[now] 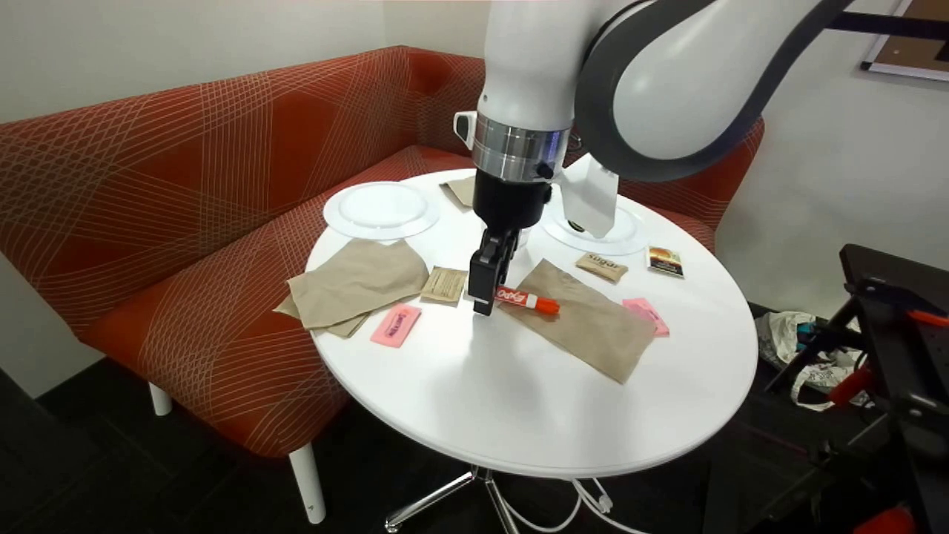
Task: Put the marker in the cup
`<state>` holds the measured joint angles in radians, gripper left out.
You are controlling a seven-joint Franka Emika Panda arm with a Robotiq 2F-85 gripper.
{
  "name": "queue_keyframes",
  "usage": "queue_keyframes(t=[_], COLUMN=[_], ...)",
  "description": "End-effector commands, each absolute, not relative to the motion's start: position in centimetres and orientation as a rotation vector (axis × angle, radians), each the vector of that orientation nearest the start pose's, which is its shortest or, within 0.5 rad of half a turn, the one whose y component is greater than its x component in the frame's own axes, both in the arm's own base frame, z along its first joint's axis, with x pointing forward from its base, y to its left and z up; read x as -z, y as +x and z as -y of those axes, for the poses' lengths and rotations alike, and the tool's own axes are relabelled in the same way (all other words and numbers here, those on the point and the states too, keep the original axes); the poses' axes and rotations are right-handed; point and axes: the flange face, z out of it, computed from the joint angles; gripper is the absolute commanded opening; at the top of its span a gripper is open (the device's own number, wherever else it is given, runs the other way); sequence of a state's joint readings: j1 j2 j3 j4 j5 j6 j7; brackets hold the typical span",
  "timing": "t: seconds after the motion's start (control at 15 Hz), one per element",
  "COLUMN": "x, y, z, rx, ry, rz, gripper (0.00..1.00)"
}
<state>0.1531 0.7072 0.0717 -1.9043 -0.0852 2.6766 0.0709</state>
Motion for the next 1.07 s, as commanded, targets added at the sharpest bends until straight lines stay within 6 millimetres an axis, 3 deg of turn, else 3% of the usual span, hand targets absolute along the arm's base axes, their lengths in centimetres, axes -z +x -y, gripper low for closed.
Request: queue_keyframes(t=[0.0, 0.27, 0.33, 0.6, 1.0], x=[-13.1, -13.5, -13.7, -15.5, -21.8], y=[62.0, 62.1, 62.0, 61.3, 60.1], z=[-14.1, -14.0, -14.1, -15.0, -16.5], rx=[0.081, 0.090, 0.096, 0.120, 0.239], ry=[-3.112, -3.117, -3.118, -3.128, -3.160], rz=[0.284, 0.275, 0.276, 0.268, 0.231], gripper=[0.34, 0.03, 0.00, 0.05, 0.05])
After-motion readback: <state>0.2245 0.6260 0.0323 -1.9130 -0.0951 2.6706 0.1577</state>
